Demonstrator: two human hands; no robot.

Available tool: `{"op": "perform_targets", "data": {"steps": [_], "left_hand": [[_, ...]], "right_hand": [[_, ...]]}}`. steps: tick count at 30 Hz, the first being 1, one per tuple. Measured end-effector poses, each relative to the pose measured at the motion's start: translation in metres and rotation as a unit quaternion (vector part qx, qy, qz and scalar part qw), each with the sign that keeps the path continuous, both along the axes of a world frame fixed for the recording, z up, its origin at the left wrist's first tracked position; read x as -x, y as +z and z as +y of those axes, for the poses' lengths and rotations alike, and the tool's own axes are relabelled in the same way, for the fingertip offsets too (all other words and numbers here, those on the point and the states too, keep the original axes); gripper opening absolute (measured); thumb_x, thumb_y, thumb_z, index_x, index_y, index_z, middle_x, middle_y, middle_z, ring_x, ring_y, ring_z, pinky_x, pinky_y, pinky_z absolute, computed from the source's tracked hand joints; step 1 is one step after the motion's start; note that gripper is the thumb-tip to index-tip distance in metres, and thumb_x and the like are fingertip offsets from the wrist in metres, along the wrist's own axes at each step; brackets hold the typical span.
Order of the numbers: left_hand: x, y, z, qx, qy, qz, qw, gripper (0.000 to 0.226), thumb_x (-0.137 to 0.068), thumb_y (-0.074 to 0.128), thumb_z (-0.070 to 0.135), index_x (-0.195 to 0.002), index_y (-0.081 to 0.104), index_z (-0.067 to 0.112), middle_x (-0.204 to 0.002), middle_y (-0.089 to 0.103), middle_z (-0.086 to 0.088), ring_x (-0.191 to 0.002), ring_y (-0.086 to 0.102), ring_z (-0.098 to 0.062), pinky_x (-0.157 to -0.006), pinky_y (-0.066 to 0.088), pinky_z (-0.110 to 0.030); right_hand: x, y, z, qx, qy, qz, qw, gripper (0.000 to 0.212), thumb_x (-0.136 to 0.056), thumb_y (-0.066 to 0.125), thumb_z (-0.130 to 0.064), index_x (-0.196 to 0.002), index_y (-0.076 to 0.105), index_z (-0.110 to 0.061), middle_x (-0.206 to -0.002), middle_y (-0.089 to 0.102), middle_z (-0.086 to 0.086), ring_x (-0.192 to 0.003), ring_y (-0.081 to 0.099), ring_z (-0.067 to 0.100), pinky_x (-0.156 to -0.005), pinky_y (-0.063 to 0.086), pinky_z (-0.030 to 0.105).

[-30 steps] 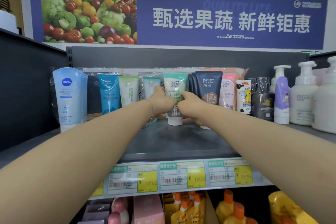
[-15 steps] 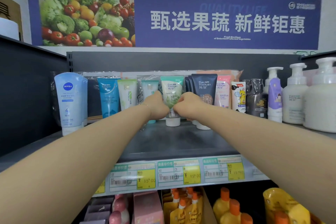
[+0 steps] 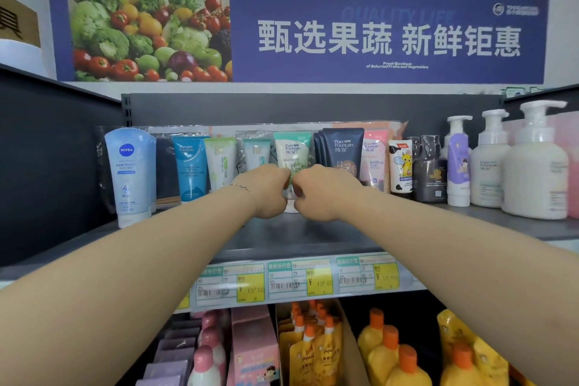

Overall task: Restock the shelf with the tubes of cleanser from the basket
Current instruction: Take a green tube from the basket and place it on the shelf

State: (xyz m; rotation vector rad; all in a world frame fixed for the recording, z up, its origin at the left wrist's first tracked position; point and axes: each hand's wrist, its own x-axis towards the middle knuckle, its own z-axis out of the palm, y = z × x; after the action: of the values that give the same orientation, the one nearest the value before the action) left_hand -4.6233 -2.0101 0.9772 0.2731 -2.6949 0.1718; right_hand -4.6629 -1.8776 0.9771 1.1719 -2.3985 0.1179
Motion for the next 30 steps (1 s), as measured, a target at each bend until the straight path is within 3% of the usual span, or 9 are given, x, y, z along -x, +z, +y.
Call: {"op": "perform_targets", "data": {"steps": [3,6,9,14,23,25,27,30], "left_hand": [[-0.013,0.000,0.004,0.019,0.003,-0.001,1.000,0.020,-0.086,0.049,0.018,-0.106,0.054,0.017,-0.115,0.058,-0.006,-0.101,0.057,-0.028,-0.084,0.050,-0.038],[-0.027,0.003,0.008,0.030,0.009,-0.005,0.999,0.025,-0.086,0.048,0.018,-0.110,0.055,0.019,-0.116,0.058,-0.006,-0.102,0.057,-0.028,-0.082,0.051,-0.037],[-0.042,0.008,0.016,0.038,0.012,-0.002,0.999,0.024,-0.087,0.048,0.019,-0.110,0.055,0.017,-0.111,0.060,-0.006,-0.097,0.059,-0.028,-0.079,0.050,-0.036],[-0.062,0.010,0.037,0.038,0.002,-0.001,0.999,0.026,-0.089,0.047,0.021,-0.113,0.057,0.020,-0.102,0.058,-0.001,-0.095,0.058,-0.025,-0.081,0.050,-0.035],[-0.097,-0.003,0.067,0.080,-0.003,0.014,0.997,0.025,-0.091,0.045,0.023,-0.113,0.056,0.022,-0.103,0.059,0.002,-0.088,0.057,-0.020,-0.080,0.053,-0.037],[-0.108,-0.007,0.074,0.091,-0.011,0.021,0.996,0.023,-0.091,0.043,0.022,-0.111,0.055,0.022,-0.102,0.057,0.004,-0.089,0.055,-0.019,-0.076,0.050,-0.035],[-0.118,-0.012,0.082,0.110,-0.019,0.025,0.993,0.022,-0.092,0.041,0.022,-0.109,0.054,0.021,-0.102,0.056,0.004,-0.089,0.056,-0.019,-0.075,0.049,-0.035],[-0.134,-0.020,0.094,0.139,-0.027,0.043,0.989,0.006,-0.092,0.041,0.022,-0.093,0.047,0.020,-0.095,0.054,0.004,-0.080,0.053,-0.017,-0.073,0.050,-0.035]], "right_hand": [[-0.009,0.001,0.005,0.016,0.008,0.003,1.000,0.007,-0.089,0.051,-0.025,-0.094,0.053,-0.021,-0.105,0.060,0.005,-0.082,0.049,0.025,-0.069,0.038,0.032],[-0.022,0.003,0.014,0.002,0.018,0.016,1.000,0.003,-0.090,0.049,-0.026,-0.090,0.046,-0.027,-0.097,0.055,0.003,-0.085,0.051,0.024,-0.069,0.035,0.032],[-0.036,0.009,0.024,0.002,0.028,0.023,0.999,0.005,-0.092,0.048,-0.027,-0.089,0.045,-0.031,-0.092,0.046,0.000,-0.084,0.049,0.023,-0.070,0.036,0.032],[-0.052,0.014,0.037,0.002,0.039,0.039,0.998,0.008,-0.092,0.046,-0.027,-0.085,0.047,-0.027,-0.090,0.048,0.000,-0.082,0.050,0.025,-0.068,0.038,0.032],[-0.075,0.003,0.067,-0.005,0.059,0.083,0.995,0.022,-0.091,0.045,-0.025,-0.070,0.039,-0.027,-0.069,0.036,-0.007,-0.075,0.047,0.024,-0.067,0.038,0.033],[-0.082,-0.004,0.076,0.007,0.072,0.095,0.993,0.012,-0.092,0.045,-0.026,-0.082,0.053,-0.025,-0.078,0.041,-0.006,-0.076,0.046,0.022,-0.068,0.037,0.033],[-0.089,-0.012,0.085,0.011,0.083,0.108,0.991,0.021,-0.094,0.043,-0.029,-0.105,0.059,-0.023,-0.088,0.045,-0.002,-0.080,0.050,0.022,-0.068,0.037,0.033],[-0.096,-0.024,0.097,0.019,0.108,0.136,0.985,0.025,-0.094,0.042,-0.030,-0.109,0.057,-0.018,-0.100,0.059,0.002,-0.091,0.061,0.026,-0.066,0.040,0.034]]}}
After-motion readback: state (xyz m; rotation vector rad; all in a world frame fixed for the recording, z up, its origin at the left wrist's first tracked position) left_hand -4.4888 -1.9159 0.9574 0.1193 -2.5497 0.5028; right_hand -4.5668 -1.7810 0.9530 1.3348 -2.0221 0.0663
